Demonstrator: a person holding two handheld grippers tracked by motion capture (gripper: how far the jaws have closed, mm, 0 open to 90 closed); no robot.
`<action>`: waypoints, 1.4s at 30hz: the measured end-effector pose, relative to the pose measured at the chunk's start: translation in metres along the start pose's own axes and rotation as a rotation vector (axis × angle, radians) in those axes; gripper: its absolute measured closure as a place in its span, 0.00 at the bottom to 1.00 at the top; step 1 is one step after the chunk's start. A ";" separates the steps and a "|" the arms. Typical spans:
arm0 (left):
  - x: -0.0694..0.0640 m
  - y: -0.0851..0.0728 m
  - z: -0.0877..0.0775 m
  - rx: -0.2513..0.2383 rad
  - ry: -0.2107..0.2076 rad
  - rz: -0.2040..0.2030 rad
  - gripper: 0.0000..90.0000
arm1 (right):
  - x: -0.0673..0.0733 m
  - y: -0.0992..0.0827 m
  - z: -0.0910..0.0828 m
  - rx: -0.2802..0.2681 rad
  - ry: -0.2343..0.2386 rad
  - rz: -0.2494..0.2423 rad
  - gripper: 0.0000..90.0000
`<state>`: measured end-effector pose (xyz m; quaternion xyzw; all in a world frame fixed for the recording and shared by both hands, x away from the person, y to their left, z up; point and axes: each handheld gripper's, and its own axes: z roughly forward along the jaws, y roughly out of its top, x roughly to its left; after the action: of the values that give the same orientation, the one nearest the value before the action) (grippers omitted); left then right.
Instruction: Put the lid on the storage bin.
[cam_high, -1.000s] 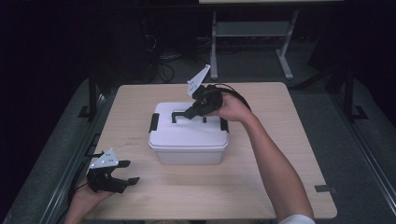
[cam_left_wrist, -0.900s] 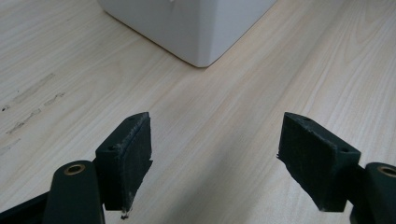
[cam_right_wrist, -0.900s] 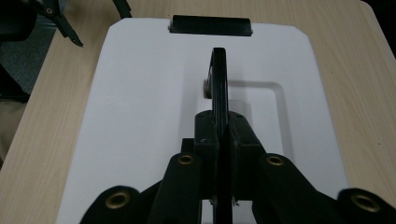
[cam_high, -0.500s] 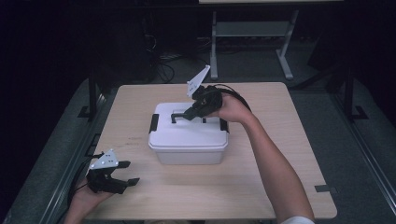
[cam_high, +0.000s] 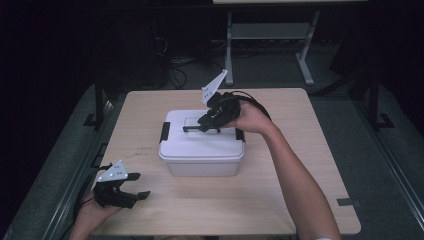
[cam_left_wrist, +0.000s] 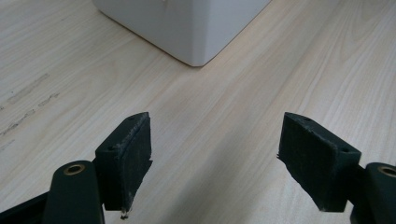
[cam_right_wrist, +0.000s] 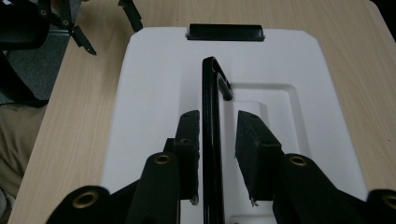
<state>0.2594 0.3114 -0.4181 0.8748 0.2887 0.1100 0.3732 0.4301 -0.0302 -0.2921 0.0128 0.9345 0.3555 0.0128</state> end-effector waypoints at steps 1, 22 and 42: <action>0.000 0.000 0.000 0.003 0.000 0.004 0.28 | 0.001 0.000 -0.001 0.001 0.000 0.004 0.77; 0.000 0.000 0.001 0.006 0.001 0.005 0.28 | 0.008 -0.006 -0.012 -0.003 -0.019 0.022 0.72; -0.001 0.000 0.002 0.010 0.001 0.004 0.28 | 0.017 -0.015 -0.032 -0.023 -0.055 0.042 0.68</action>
<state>0.2598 0.3090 -0.4195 0.8772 0.2878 0.1096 0.3683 0.4118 -0.0621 -0.2790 0.0421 0.9292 0.3659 0.0311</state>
